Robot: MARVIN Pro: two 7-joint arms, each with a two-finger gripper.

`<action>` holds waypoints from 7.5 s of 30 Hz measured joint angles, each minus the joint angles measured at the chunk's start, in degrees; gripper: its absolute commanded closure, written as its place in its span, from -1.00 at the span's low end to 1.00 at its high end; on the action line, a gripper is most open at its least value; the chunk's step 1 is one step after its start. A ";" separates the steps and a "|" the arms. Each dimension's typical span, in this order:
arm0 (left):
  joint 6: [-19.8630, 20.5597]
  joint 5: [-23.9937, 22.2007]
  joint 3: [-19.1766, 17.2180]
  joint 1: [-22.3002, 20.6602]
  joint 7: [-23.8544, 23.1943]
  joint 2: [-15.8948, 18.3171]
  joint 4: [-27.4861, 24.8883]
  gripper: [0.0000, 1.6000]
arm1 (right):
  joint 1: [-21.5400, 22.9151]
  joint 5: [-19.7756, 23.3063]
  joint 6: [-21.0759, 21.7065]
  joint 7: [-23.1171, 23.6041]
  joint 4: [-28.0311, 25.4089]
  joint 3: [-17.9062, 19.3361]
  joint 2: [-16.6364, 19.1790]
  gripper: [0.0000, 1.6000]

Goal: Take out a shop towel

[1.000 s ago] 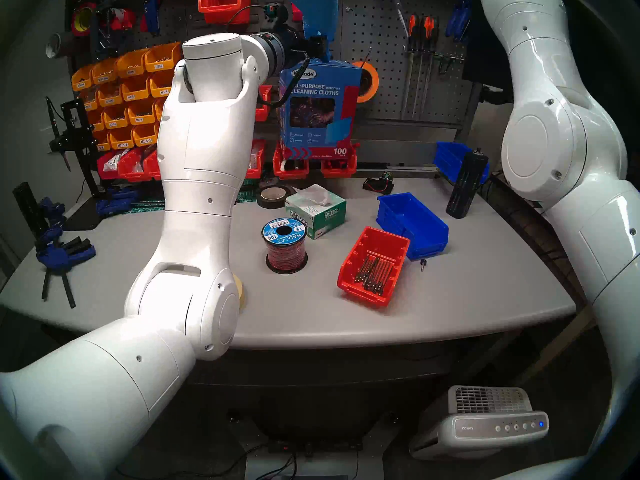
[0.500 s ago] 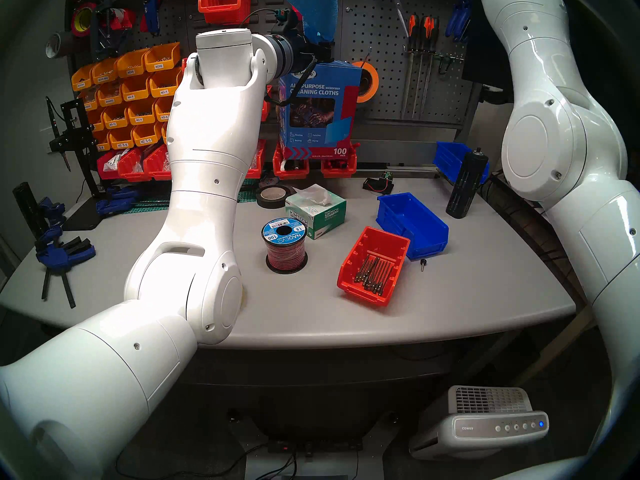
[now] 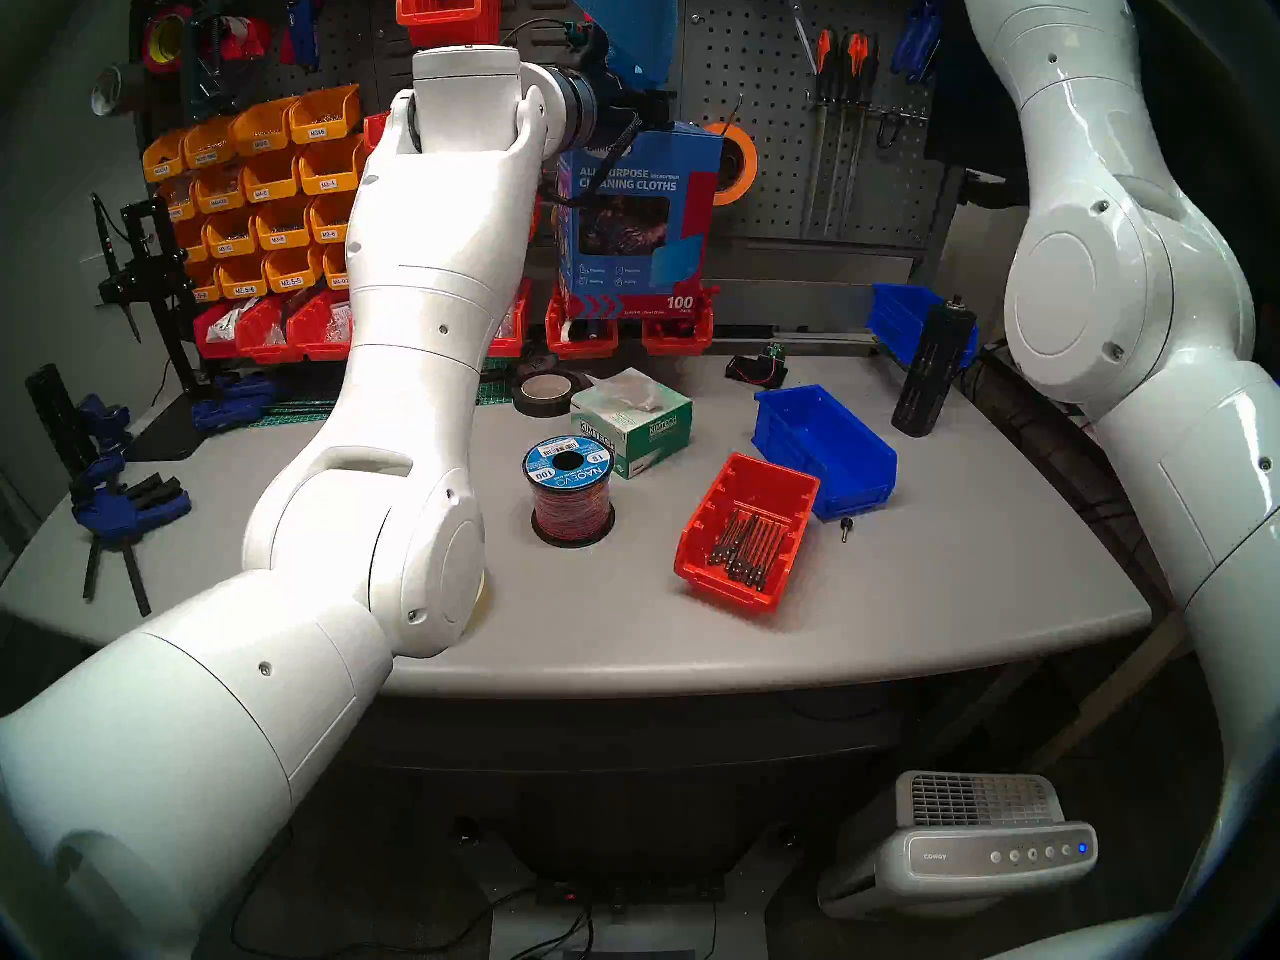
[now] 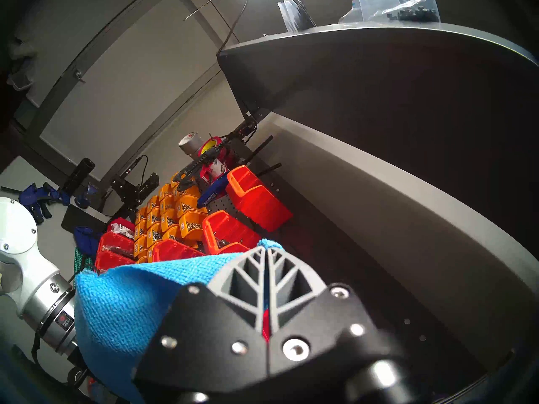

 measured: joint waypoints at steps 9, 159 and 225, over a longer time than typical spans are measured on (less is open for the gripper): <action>-0.34 1.66 0.24 -2.97 -0.34 -0.10 4.26 0.17 | -0.11 -0.02 0.65 0.02 -0.13 0.00 0.25 1.00; -6.09 -0.26 -10.05 5.58 -48.01 23.35 -18.99 -1.00 | -36.50 0.19 15.89 7.21 -45.41 22.31 1.22 1.00; 2.07 1.64 -19.70 47.54 -27.69 6.07 -60.70 -1.00 | -74.25 -6.88 14.61 4.40 -57.84 36.85 -9.18 -1.00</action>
